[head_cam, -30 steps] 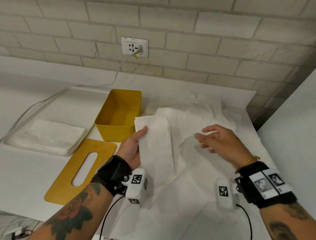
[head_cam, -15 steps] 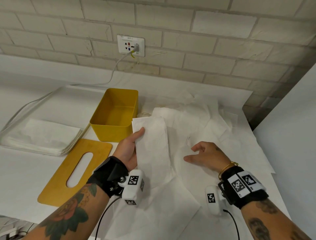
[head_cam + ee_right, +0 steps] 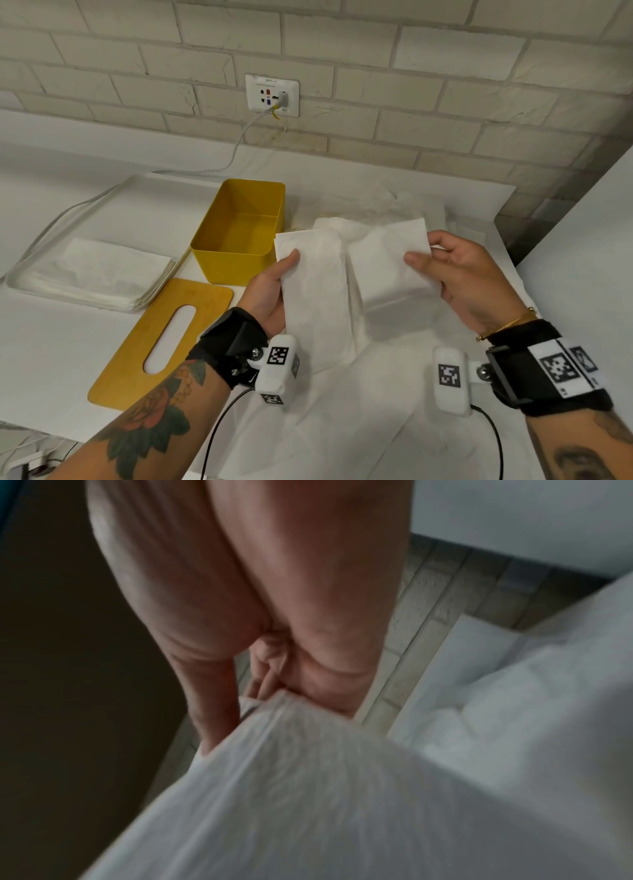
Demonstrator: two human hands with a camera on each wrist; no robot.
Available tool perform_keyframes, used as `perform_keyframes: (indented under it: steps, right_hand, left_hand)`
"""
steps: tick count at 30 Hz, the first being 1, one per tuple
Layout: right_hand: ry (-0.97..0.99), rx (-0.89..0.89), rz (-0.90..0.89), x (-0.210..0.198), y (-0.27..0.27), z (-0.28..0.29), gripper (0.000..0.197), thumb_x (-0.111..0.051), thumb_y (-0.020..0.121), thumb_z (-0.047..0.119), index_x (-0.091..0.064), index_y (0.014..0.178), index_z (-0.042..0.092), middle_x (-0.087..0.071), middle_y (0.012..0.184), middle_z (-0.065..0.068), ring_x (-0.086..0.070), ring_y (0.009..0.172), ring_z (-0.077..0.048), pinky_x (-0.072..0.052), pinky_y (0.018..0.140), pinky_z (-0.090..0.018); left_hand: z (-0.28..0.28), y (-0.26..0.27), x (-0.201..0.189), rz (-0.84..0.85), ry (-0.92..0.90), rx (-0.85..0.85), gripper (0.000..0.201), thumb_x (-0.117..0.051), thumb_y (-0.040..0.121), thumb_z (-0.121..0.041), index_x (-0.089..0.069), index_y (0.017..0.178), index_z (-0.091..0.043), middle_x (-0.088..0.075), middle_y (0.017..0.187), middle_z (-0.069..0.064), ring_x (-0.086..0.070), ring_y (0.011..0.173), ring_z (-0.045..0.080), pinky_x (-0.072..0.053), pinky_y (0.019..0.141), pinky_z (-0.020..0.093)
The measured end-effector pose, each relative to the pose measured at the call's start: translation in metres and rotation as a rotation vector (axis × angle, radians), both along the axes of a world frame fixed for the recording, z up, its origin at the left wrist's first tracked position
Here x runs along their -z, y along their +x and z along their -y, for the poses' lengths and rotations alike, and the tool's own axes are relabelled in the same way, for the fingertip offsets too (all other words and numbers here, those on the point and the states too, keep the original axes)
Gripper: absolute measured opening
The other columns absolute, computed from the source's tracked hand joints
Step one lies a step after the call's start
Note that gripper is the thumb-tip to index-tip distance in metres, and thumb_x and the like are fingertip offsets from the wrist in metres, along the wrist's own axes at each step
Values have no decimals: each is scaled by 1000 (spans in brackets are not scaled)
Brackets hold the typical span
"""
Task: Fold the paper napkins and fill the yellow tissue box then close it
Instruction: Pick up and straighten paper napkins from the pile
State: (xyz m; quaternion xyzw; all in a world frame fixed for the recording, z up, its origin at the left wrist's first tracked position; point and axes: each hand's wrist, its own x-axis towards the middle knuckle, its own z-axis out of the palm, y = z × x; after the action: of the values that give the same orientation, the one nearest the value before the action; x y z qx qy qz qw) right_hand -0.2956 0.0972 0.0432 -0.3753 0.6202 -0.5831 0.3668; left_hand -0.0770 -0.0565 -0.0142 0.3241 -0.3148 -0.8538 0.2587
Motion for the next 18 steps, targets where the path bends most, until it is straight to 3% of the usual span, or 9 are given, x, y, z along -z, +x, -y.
perform_keyframes:
  steps: [2,4,9,14,16,18]
  right_hand:
    - [-78,-134,191,-14,16,5,37,-84,70,26,-73,102,12,-76,106,-15,-70,93,-24,-55,78,-32]
    - [-101,-156,318,-17,31,14,33,-74,76,14,-69,108,7,-76,104,-14,-73,91,-20,-61,76,-29]
    - [1,77,152,7,57,40,16,-71,91,8,-68,106,3,-78,98,-13,-75,88,-26,-58,75,-35]
    - [49,216,78,27,63,51,10,-74,90,11,-72,100,9,-79,90,-5,-75,90,-23,-59,89,-42]
    - [50,228,68,29,63,53,10,-74,90,12,-72,100,10,-79,90,-5,-76,91,-24,-59,91,-44]
    - [46,242,66,30,64,54,10,-75,90,13,-72,99,10,-79,90,-5,-76,90,-24,-59,91,-45]
  left_hand:
    - [-4,-6,-4,-19,2,18,39,-51,103,-33,-64,130,-8,-71,125,15,-69,115,31,-52,98,44]
    - [-7,-11,-7,-40,5,49,43,-50,103,-36,-62,133,-7,-68,129,16,-65,122,32,-47,107,46]
    - [-17,-17,-14,-82,-55,99,46,-48,100,-40,-66,128,-8,-68,129,18,-67,118,32,-50,102,45]
    - [-19,-18,-14,-146,-42,140,74,-27,100,-65,-55,143,-11,-60,141,19,-56,133,32,-38,116,50]
    - [-21,-19,-15,-134,-67,147,79,-29,95,-69,-56,142,-12,-61,139,18,-58,131,32,-40,115,50]
    - [-24,-19,-16,-87,-106,143,67,-38,98,-59,-58,138,-10,-65,134,18,-62,127,32,-44,111,48]
